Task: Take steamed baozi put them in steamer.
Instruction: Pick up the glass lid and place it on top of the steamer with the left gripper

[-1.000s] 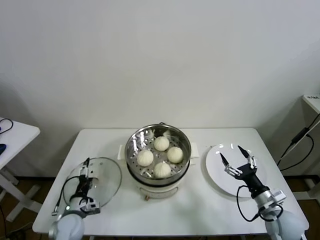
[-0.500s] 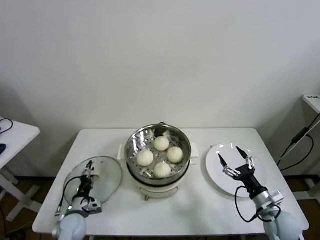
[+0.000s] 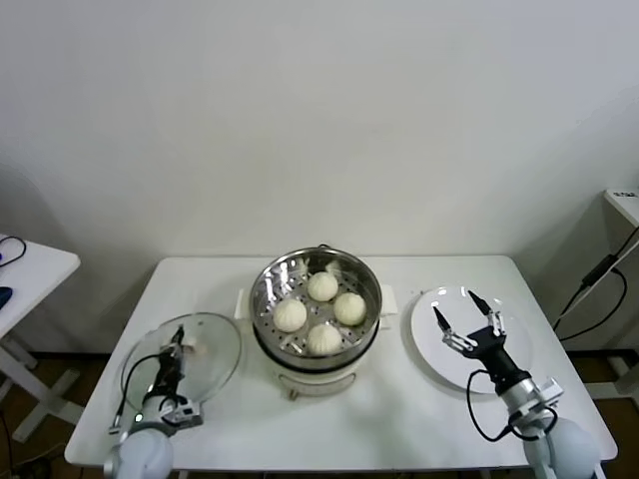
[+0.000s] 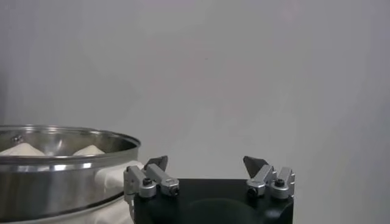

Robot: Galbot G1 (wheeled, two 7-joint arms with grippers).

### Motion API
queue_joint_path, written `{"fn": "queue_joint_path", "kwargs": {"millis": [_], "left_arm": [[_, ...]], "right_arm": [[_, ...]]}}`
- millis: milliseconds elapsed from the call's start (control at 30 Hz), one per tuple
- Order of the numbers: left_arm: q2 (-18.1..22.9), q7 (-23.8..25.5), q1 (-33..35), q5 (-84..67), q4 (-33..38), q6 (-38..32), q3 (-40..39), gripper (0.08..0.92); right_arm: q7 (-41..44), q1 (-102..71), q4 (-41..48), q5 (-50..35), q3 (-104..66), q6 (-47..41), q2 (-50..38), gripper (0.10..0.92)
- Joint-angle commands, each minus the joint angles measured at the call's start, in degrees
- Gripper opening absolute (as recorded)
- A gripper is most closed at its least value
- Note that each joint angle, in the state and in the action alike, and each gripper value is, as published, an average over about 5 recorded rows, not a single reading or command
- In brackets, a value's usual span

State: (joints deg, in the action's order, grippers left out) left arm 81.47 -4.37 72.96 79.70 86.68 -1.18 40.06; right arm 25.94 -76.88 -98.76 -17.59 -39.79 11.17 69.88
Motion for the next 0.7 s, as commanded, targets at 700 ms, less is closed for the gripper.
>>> {"fn": "queue_joint_path", "kwargs": {"millis": [700], "left_arm": [[-0.96,1.34,14.80,0.97,34.52,23.79,-4.83,0.152]], "right_arm": [[-4.72,7.47,12.93,-6.52,8.42,3.49,-14.24,0.823]]}}
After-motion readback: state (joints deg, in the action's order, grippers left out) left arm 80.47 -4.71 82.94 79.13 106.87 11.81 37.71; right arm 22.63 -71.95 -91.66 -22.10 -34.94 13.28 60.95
